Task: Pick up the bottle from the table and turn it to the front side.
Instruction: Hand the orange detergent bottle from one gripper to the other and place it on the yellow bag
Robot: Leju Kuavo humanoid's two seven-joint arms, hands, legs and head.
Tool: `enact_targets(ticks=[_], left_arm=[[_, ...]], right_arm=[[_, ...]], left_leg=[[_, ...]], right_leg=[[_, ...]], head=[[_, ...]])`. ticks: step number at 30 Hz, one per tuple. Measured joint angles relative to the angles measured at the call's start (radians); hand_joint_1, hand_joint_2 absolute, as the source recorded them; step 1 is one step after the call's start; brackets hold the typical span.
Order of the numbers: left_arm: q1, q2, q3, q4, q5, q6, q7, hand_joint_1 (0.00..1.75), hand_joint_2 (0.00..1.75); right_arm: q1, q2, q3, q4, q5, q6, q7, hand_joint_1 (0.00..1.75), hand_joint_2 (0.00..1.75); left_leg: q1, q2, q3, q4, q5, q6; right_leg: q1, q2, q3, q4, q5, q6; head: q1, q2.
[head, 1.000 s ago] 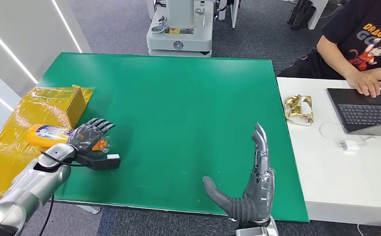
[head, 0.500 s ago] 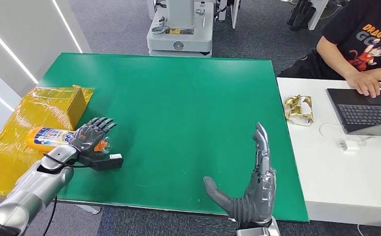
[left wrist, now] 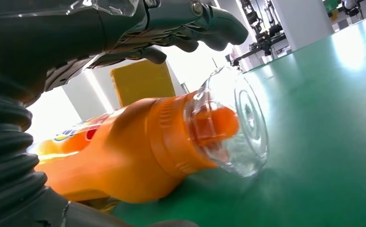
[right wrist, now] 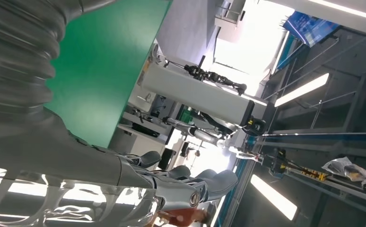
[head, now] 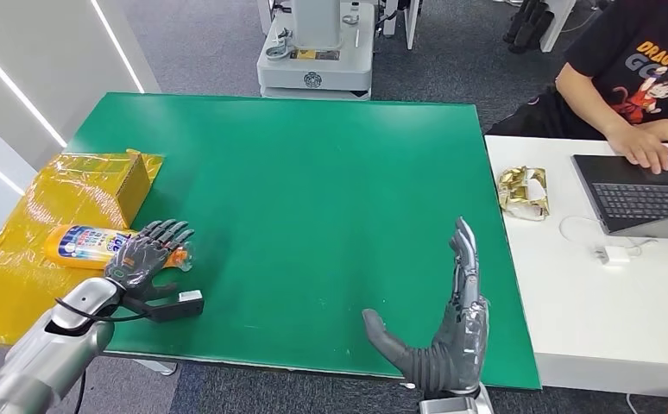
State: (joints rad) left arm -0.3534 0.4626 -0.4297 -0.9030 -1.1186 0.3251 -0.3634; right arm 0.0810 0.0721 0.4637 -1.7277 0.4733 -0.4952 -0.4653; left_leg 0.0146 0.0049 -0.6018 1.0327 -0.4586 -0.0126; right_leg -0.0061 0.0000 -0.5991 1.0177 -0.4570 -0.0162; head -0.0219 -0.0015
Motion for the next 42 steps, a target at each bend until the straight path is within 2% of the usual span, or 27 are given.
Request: enact_targets(ticks=[5,13,17,20,22,24,28,30,32,36,40,42], left_arm=[[0.044,0.016,0.027,-0.053,-0.007,-0.017,-0.001,0.0,1.75],[0.205,0.085,0.141,-0.276,-0.001,-0.008,-0.011,0.0,1.75],[0.22,0.089,0.181,-0.393,0.103,-0.001,-0.077,0.0,1.75],[0.189,0.068,0.183,-0.465,0.227,0.017,-0.146,0.0,1.75],[0.149,0.033,0.178,-0.494,0.322,0.048,-0.196,0.0,1.75],[0.096,-0.025,0.161,-0.505,0.444,0.082,-0.243,0.0,1.75],[0.021,-0.18,0.113,-0.504,0.716,0.093,-0.297,0.0,1.75],[0.01,-0.261,0.088,-0.501,0.834,0.063,-0.297,0.0,1.75],[0.007,-0.322,0.066,-0.5,0.892,0.044,-0.293,0.0,1.75],[0.005,-0.392,0.048,-0.5,0.965,0.009,-0.283,0.0,1.75],[0.022,-0.472,0.047,-0.51,1.228,-0.12,-0.296,0.0,1.75],[0.038,-0.522,0.041,-0.52,1.321,-0.132,-0.299,0.0,1.75]], right_arm=[[0.001,0.0,-0.002,0.0,-0.005,0.003,-0.001,0.0,1.75],[0.013,-0.001,-0.006,0.002,-0.03,-0.018,-0.024,0.0,1.75],[0.016,-0.003,-0.005,0.009,-0.046,-0.02,-0.035,0.0,1.75],[0.013,-0.004,0.001,0.018,-0.033,-0.014,-0.035,0.0,1.75],[0.007,-0.006,0.006,0.025,-0.025,-0.018,-0.031,0.0,1.75],[0.0,-0.006,0.012,0.034,-0.023,-0.024,-0.023,0.0,1.75],[-0.01,-0.007,0.02,0.045,-0.016,-0.039,-0.011,0.0,1.75],[-0.01,-0.007,0.02,0.046,-0.01,-0.047,-0.009,0.0,1.75],[-0.009,-0.009,0.021,0.045,-0.006,-0.055,-0.009,0.0,1.75],[-0.006,-0.012,0.021,0.045,0.001,-0.062,-0.003,0.0,1.75],[-0.002,-0.017,0.023,0.043,0.023,-0.07,0.022,0.0,1.75],[-0.002,-0.019,0.026,0.039,0.028,-0.07,0.024,0.0,1.75]], left_leg=[[0.0,0.001,0.0,0.0,0.0,0.0],[0.0,0.001,0.0,0.0,-0.001,-0.001],[0.0,0.001,0.0,0.0,-0.001,-0.001],[0.0,0.0,0.0,0.0,-0.001,-0.001],[0.0,-0.002,0.0,0.0,0.0,-0.001],[0.0,-0.004,0.001,0.0,0.0,-0.001],[-0.001,-0.005,0.001,0.001,0.0,0.0],[-0.001,-0.004,0.0,0.001,0.0,0.0],[-0.002,-0.003,0.0,0.001,0.0,0.001],[-0.001,-0.003,0.0,0.001,-0.001,0.0],[-0.001,-0.003,0.0,0.001,-0.001,0.0],[-0.001,-0.003,0.0,0.001,-0.001,0.0]], right_leg=[[0.0,0.001,0.0,0.001,0.0,0.0],[0.0,0.001,-0.001,0.0,-0.002,-0.002],[0.0,0.0,-0.001,0.0,-0.002,-0.003],[0.0,-0.001,-0.001,0.0,-0.002,-0.003],[0.0,-0.002,0.0,0.0,-0.001,-0.002],[0.0,-0.004,0.001,0.0,-0.001,-0.002],[0.0,-0.006,0.002,0.0,0.0,0.0],[-0.001,-0.005,0.002,0.0,0.0,0.0],[-0.001,-0.004,0.001,-0.001,0.0,0.0],[-0.001,-0.003,0.0,-0.001,0.0,0.0],[0.0,-0.004,0.0,-0.001,0.0,0.0],[0.0,-0.004,0.0,-0.001,0.0,0.0]], head=[[0.0,0.0],[0.0,0.0],[0.0,0.0],[0.0,0.0],[0.0,0.0],[0.0,0.0],[0.0,0.0],[0.0,0.0],[0.0,0.0],[0.0,0.0],[0.0,0.0],[0.0,0.0]])
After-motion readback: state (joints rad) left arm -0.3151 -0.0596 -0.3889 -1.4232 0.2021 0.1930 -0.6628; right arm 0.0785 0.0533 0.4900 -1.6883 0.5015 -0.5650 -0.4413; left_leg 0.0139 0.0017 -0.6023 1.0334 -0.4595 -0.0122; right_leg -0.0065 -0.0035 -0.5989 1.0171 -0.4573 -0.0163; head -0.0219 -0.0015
